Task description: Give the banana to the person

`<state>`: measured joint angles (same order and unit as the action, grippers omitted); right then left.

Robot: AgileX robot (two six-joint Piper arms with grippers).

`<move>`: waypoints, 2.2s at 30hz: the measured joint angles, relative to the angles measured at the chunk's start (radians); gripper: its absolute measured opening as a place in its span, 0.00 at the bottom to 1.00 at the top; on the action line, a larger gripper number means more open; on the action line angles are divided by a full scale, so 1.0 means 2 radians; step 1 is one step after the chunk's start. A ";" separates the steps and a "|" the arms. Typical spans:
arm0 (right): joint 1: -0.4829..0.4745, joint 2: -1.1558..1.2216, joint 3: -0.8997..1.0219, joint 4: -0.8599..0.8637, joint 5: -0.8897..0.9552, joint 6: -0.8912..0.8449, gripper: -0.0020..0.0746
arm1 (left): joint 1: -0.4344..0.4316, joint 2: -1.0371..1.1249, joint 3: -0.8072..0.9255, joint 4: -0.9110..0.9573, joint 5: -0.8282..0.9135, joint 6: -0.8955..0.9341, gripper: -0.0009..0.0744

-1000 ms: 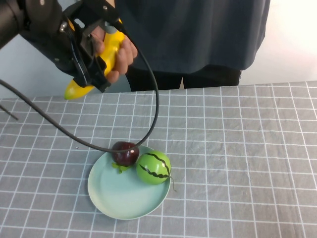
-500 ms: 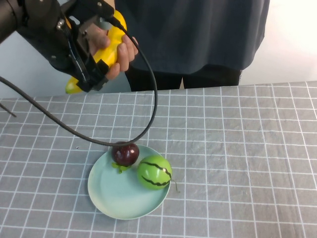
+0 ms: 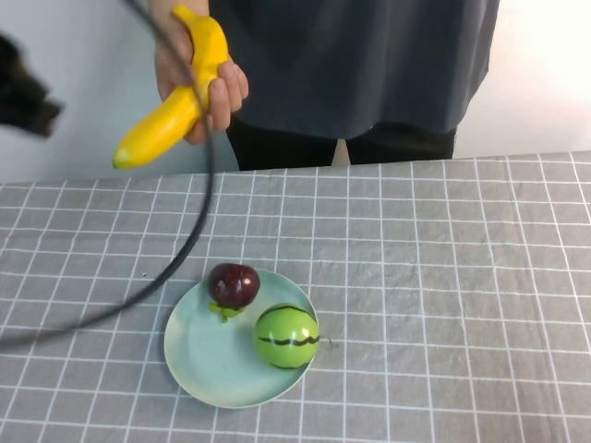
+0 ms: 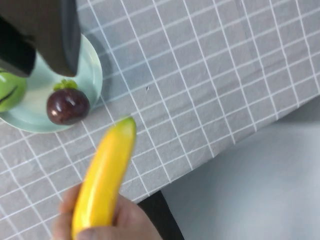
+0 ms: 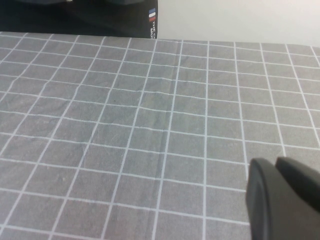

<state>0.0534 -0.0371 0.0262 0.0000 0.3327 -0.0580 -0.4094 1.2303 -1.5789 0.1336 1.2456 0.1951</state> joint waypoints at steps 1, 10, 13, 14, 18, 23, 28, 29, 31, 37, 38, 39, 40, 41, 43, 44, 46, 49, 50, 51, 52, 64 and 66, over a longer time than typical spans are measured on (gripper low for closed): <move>0.000 0.000 0.000 0.000 0.000 0.000 0.02 | 0.000 -0.022 0.015 0.000 0.000 -0.004 0.07; 0.000 0.000 0.000 0.000 0.000 0.000 0.02 | 0.000 -0.249 0.233 0.000 -0.071 -0.051 0.01; 0.000 0.000 0.000 0.000 0.000 0.000 0.02 | 0.000 -0.342 0.329 0.000 -0.130 -0.082 0.01; 0.000 0.000 0.000 0.000 0.000 0.000 0.02 | 0.000 -0.372 0.359 0.000 -0.154 -0.091 0.01; 0.000 0.000 0.000 0.000 0.000 0.000 0.02 | 0.000 -0.462 0.456 0.000 -0.206 -0.104 0.01; 0.000 0.000 0.000 0.000 -0.001 0.000 0.02 | 0.000 -0.538 0.556 0.001 -0.209 -0.107 0.01; 0.000 0.000 0.000 0.000 -0.001 0.000 0.02 | 0.000 -0.557 0.597 -0.008 -0.255 -0.123 0.01; 0.000 0.000 0.000 0.000 -0.001 0.000 0.02 | 0.000 -0.558 0.601 -0.008 -0.264 -0.125 0.01; 0.000 0.000 0.000 0.000 -0.001 0.000 0.02 | 0.000 -0.558 0.608 -0.008 -0.289 -0.126 0.01; 0.000 0.000 0.000 0.000 -0.001 0.000 0.02 | 0.000 -0.558 0.683 0.003 -0.430 -0.127 0.01; 0.000 0.000 0.000 0.000 -0.001 0.000 0.02 | 0.001 -0.558 0.699 0.003 -0.458 -0.127 0.01; 0.000 0.000 0.000 0.000 -0.001 0.000 0.02 | 0.005 -0.559 0.714 0.003 -0.481 -0.127 0.01; 0.000 0.000 0.000 0.000 -0.001 0.000 0.02 | 0.011 -0.559 0.725 0.001 -0.504 -0.127 0.01; 0.000 0.000 0.000 0.000 -0.001 0.000 0.02 | 0.019 -0.560 0.739 -0.003 -0.526 -0.127 0.01; 0.000 0.000 0.000 0.000 -0.001 0.000 0.02 | 0.039 -0.563 0.766 -0.014 -0.557 -0.127 0.01; 0.000 0.000 0.000 0.000 -0.001 0.000 0.02 | 0.052 -0.563 0.778 -0.022 -0.573 -0.127 0.01; 0.000 0.000 0.000 0.000 -0.001 0.000 0.02 | 0.078 -0.563 0.796 -0.034 -0.593 -0.127 0.01; 0.000 0.000 0.000 0.000 -0.001 0.000 0.02 | 0.111 -0.566 0.802 -0.040 -0.598 -0.130 0.01; 0.000 0.000 0.000 0.003 -0.001 0.000 0.02 | 0.117 -0.569 0.802 -0.040 -0.596 -0.130 0.01; 0.000 0.000 0.000 0.000 -0.001 0.000 0.02 | 0.122 -0.573 0.802 -0.042 -0.594 -0.130 0.01; 0.000 0.000 0.000 0.000 -0.001 0.000 0.02 | 0.124 -0.580 0.802 -0.043 -0.589 -0.131 0.01; 0.000 0.000 0.000 0.000 -0.001 0.000 0.02 | 0.126 -0.620 0.801 -0.041 -0.448 -0.131 0.01; 0.000 0.000 0.000 0.000 -0.001 0.000 0.02 | 0.126 -0.621 0.801 -0.040 -0.445 -0.131 0.01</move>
<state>0.0534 -0.0371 0.0262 0.0000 0.3308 -0.0580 -0.1579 -0.0118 0.0237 0.0529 0.3553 -0.0678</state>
